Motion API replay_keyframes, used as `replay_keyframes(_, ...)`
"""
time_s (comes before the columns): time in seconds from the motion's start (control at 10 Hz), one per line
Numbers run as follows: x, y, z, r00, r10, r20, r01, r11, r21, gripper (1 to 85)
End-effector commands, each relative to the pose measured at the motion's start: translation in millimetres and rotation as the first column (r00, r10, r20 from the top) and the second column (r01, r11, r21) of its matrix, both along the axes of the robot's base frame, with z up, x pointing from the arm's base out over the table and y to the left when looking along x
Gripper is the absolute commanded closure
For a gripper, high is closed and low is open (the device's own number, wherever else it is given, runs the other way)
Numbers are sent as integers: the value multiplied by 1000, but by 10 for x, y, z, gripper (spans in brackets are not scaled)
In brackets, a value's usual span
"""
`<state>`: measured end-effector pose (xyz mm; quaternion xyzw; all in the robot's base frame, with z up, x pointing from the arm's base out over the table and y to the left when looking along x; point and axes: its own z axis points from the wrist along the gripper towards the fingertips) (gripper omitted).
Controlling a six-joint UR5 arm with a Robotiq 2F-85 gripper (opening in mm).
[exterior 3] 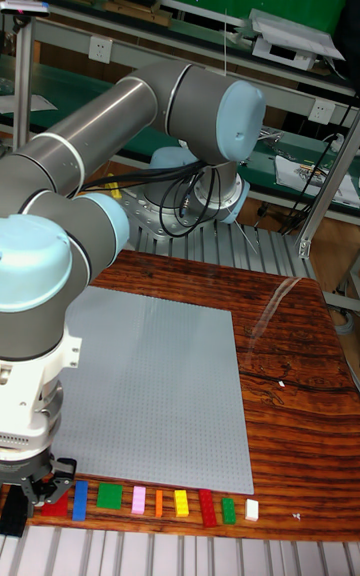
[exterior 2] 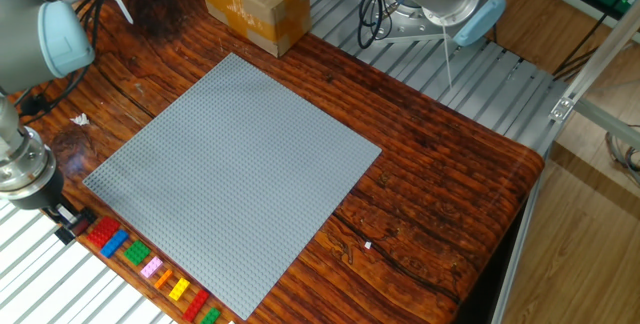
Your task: Build with small Lego blocks
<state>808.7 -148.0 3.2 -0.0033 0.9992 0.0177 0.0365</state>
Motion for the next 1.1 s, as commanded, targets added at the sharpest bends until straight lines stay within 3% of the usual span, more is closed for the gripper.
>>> replay_keyframes(0.0,0,7,11,1000,-3,0,3,1000,5,453)
replay_keyframes(1.0,-16,-16,9,1000,-12,-6,12,1000,-2,473)
